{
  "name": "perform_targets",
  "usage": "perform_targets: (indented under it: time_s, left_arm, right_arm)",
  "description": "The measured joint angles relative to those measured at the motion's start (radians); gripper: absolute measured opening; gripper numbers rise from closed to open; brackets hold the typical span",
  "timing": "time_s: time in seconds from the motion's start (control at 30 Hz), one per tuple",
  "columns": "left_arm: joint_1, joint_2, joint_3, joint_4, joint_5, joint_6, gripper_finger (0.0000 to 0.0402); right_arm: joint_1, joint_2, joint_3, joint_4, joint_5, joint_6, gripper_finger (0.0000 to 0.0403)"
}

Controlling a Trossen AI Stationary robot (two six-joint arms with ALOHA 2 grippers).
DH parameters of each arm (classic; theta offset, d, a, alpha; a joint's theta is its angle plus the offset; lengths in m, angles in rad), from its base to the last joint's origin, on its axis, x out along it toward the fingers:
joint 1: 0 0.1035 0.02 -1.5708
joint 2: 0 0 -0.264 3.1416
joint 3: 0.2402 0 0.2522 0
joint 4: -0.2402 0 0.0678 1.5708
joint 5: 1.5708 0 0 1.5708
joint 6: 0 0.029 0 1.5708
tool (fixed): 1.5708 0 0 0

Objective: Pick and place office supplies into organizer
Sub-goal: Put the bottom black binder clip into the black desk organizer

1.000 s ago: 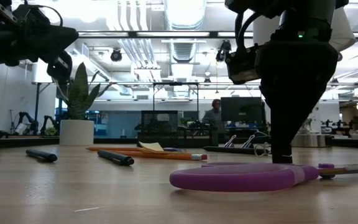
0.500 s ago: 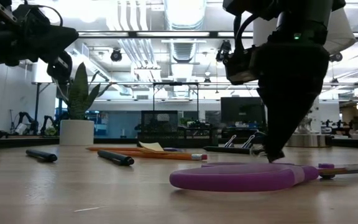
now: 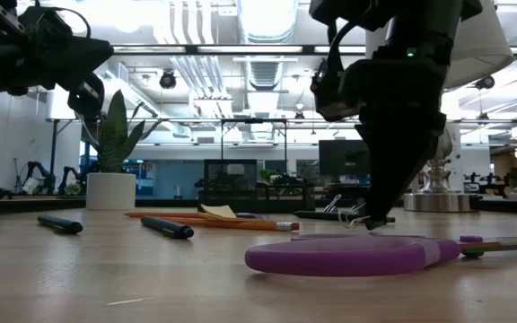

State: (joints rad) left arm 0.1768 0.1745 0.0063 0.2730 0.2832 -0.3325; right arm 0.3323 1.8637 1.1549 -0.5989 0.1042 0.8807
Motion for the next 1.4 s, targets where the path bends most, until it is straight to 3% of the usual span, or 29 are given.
perform_targets:
  time_s: [0.3, 0.47, 0.77, 0.93, 1.1, 1.27, 1.4]
  left_arm:
    - [0.0, 0.0, 0.0, 0.0, 0.0, 0.0, 0.002]
    - [0.0, 0.0, 0.0, 0.0, 0.0, 0.0, 0.002]
    - [0.0, 0.0, 0.0, 0.0, 0.0, 0.0, 0.002]
    - [0.0, 0.0, 0.0, 0.0, 0.0, 0.0, 0.002]
    - [0.0, 0.0, 0.0, 0.0, 0.0, 0.0, 0.002]
    - [0.0, 0.0, 0.0, 0.001, 0.0, 0.0, 0.002]
    - [0.0, 0.0, 0.0, 0.001, 0.0, 0.0, 0.002]
  right_arm:
    - [-0.038, -0.002, 0.013, 0.084, 0.0, -0.014, 0.002]
    - [-0.087, -0.003, 0.078, 0.131, 0.031, -0.103, 0.002]
    - [-0.289, -0.003, 0.213, 0.195, 0.038, -0.214, 0.0019]
    - [-0.401, -0.003, 0.253, 0.195, 0.098, -0.253, 0.0019]
    - [-0.483, 0.003, 0.258, 0.218, 0.044, -0.254, 0.0019]
    - [-0.521, 0.102, 0.294, 0.267, -0.037, -0.267, 0.002]
    - [-0.521, 0.211, 0.389, 0.289, -0.006, -0.311, 0.002]
